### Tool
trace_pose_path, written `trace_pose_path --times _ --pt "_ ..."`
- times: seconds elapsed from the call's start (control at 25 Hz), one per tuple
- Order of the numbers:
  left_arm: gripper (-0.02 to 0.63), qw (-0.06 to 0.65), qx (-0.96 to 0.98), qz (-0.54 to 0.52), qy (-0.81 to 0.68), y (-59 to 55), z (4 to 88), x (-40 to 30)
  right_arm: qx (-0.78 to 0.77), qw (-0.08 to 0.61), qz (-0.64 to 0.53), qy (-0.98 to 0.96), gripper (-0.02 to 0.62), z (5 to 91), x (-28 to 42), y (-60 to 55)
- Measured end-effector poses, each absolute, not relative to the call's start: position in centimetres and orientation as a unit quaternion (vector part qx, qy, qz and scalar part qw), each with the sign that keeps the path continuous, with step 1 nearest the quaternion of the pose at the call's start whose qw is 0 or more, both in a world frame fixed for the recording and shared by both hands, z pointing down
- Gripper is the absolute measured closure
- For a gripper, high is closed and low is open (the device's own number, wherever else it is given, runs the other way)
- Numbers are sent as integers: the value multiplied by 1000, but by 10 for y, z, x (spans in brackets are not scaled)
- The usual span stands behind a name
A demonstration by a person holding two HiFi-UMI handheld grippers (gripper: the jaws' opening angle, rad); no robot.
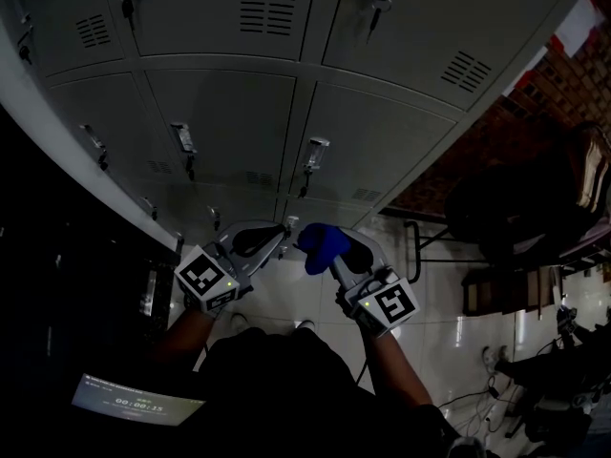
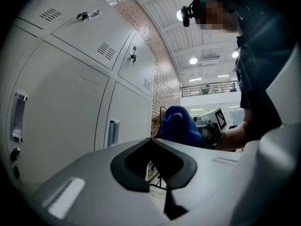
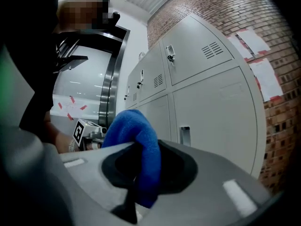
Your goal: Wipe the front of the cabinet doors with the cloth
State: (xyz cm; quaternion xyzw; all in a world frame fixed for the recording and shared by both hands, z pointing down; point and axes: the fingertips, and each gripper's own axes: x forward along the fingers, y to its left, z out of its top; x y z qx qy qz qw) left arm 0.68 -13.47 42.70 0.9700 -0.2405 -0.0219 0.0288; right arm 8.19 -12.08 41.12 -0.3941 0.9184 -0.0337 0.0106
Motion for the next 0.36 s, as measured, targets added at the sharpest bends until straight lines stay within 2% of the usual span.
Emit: trace_pose_path --times 0.36 --pt "603 30 970 -23 -239 -136 425 8 -384 7 -25 923 526 403 68 -118"
